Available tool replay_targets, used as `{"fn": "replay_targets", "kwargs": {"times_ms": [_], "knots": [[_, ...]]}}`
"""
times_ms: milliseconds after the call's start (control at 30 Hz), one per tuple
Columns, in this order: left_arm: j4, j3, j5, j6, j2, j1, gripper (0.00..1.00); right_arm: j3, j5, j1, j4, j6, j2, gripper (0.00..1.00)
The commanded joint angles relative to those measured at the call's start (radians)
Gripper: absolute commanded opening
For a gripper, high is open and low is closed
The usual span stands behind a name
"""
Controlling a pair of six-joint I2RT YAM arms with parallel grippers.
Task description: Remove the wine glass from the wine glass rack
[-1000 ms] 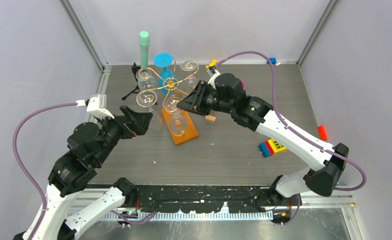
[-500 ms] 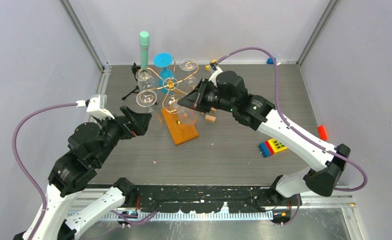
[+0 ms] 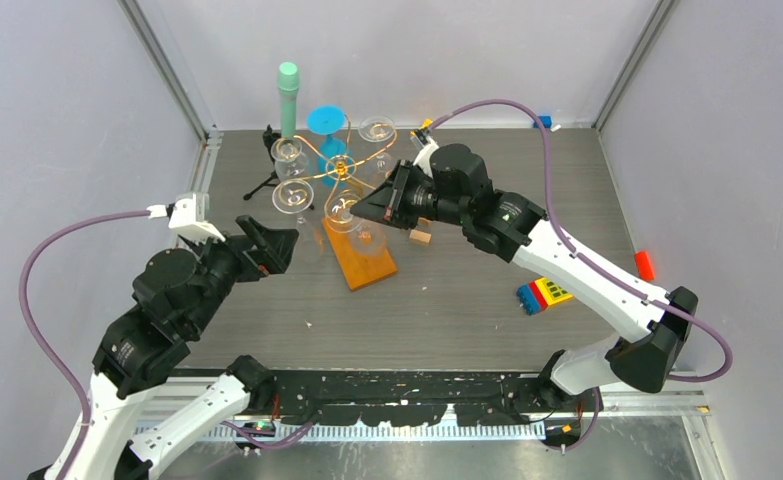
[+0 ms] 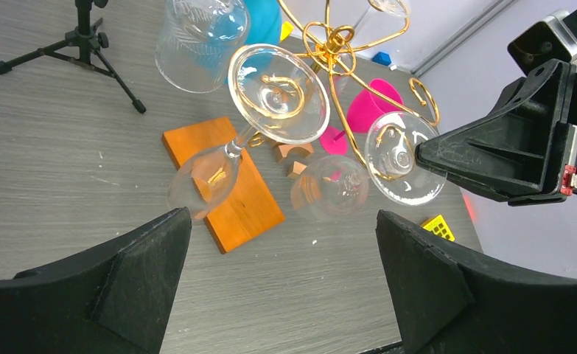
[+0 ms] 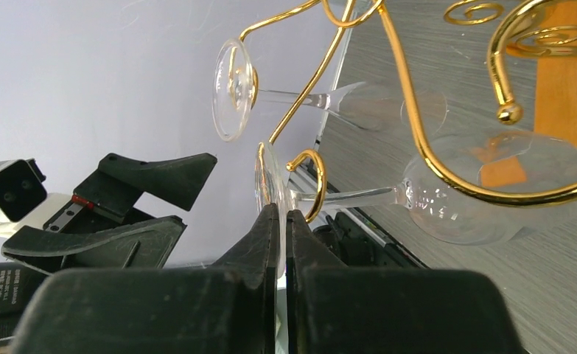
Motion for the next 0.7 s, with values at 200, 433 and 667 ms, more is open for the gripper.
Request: {"fn": "replay_targets", "kwargs": {"times_ms": [200, 433, 667], "knots": [[0.020, -0.007, -0.028, 0.019, -0.021, 0.000, 1.00, -0.003, -0.130, 0.014, 0.162, 0.033, -0.029, 0.00], [0.011, -0.006, -0.036, 0.016, -0.030, 0.000, 1.00, 0.035, -0.166, 0.014, 0.214, 0.017, 0.018, 0.00], [0.001, -0.003, -0.032, 0.012, -0.033, -0.001, 1.00, 0.089, -0.121, 0.014, 0.217, -0.011, 0.080, 0.00]]}}
